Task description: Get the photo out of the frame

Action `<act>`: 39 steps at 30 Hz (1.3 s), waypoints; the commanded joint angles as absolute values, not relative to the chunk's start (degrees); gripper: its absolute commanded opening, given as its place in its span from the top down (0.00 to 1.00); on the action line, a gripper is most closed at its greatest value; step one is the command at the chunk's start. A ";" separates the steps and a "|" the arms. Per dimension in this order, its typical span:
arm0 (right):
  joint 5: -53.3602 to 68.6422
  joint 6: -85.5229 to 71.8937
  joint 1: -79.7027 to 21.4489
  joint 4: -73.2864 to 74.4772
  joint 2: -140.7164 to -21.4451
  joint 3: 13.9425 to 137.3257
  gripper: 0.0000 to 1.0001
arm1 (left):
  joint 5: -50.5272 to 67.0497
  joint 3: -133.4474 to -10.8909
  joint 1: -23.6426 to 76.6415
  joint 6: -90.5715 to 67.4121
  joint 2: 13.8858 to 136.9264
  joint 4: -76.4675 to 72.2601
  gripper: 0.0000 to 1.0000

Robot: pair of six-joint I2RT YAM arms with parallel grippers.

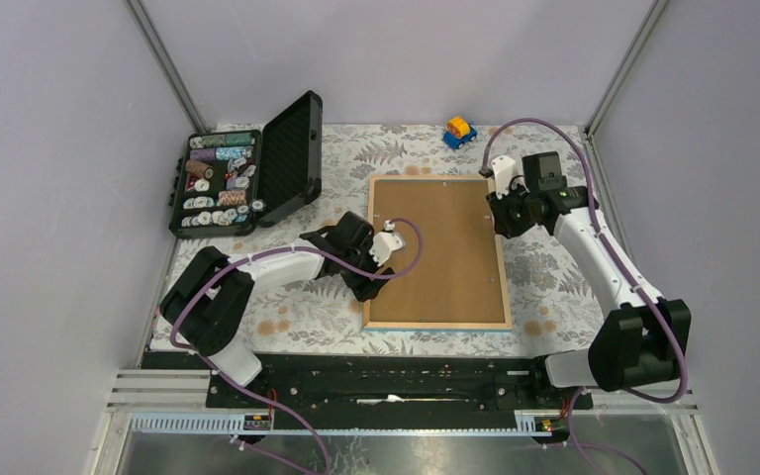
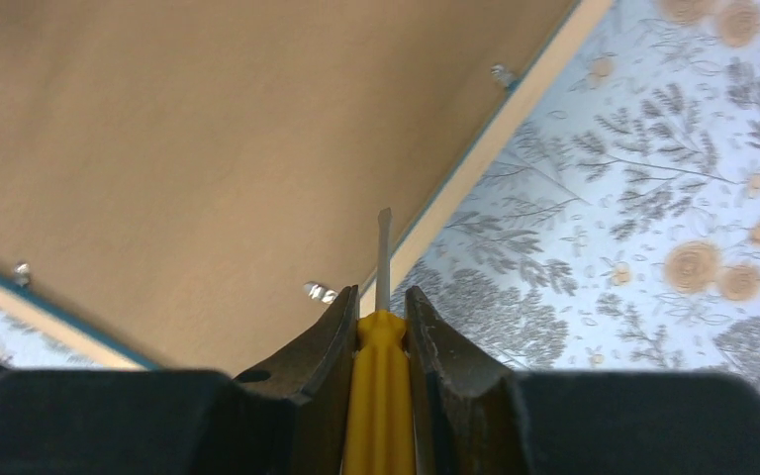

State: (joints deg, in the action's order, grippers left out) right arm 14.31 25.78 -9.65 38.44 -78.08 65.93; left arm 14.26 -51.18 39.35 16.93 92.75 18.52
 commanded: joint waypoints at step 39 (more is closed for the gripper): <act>3.79 27.56 -10.10 24.70 -100.47 80.02 1.00 | 15.19 -51.49 39.17 17.93 93.00 20.69 0.19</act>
State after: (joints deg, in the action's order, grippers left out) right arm 5.13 25.76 -9.65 26.22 -100.07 77.62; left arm 14.35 -51.18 39.31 17.10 92.75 18.52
